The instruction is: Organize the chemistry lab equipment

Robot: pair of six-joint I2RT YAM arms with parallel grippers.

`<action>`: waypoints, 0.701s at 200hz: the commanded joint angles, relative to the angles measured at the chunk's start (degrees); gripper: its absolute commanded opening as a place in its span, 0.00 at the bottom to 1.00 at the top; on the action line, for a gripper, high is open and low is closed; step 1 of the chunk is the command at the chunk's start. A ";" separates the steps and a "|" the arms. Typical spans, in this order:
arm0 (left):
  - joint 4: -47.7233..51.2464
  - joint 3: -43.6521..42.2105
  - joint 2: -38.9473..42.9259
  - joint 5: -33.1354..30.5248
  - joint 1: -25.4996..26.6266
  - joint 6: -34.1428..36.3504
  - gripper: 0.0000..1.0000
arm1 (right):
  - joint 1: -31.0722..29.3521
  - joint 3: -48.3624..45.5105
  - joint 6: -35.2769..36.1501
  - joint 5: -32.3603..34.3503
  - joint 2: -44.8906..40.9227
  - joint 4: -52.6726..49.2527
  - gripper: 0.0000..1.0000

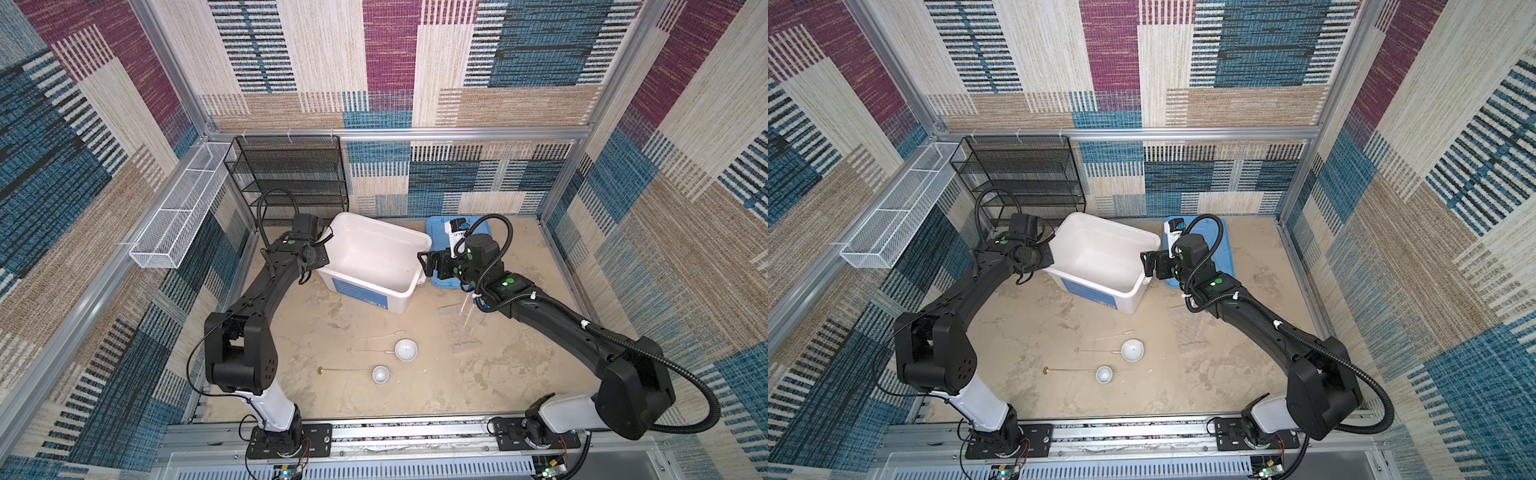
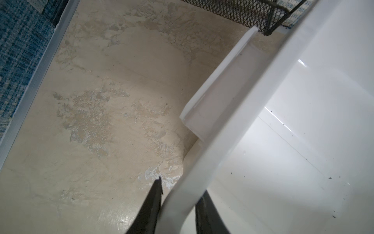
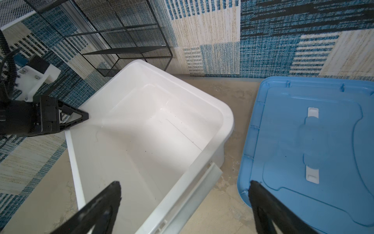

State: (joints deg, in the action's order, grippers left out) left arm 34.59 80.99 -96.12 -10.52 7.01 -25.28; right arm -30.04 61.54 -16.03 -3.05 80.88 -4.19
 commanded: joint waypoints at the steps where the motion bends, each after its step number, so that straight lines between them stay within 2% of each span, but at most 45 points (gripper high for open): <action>1: -1.53 -3.70 2.47 -1.99 -0.31 -9.81 0.00 | -0.02 0.34 -0.80 -1.61 0.17 1.46 0.99; 24: -5.44 -10.61 7.19 -1.21 -0.15 -18.30 0.00 | -0.02 0.20 -1.17 -1.93 0.11 1.37 0.99; 40: -7.62 -13.19 9.55 -0.04 0.35 -21.66 0.11 | -0.03 0.45 -1.26 -2.51 0.43 1.12 0.99; 58: -7.44 -12.49 8.65 3.05 0.73 -21.92 0.28 | -0.02 0.59 -1.27 -2.67 0.75 1.03 0.99; 64: -7.25 -12.09 8.25 3.77 0.96 -21.88 0.30 | -0.02 0.58 -1.26 -2.65 0.69 1.03 0.99; 100: -7.55 -11.31 7.42 3.48 3.33 -19.86 0.34 | -0.02 -0.17 -1.21 -1.65 0.18 1.20 0.99; 140: -6.60 -8.74 6.32 3.22 4.42 -15.72 0.51 | -0.02 -0.37 -1.39 -1.39 -0.07 1.78 0.99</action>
State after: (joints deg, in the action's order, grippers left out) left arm 27.51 70.70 -88.95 -7.14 11.20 -43.00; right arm -30.04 61.23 -16.73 -4.93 81.19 -4.16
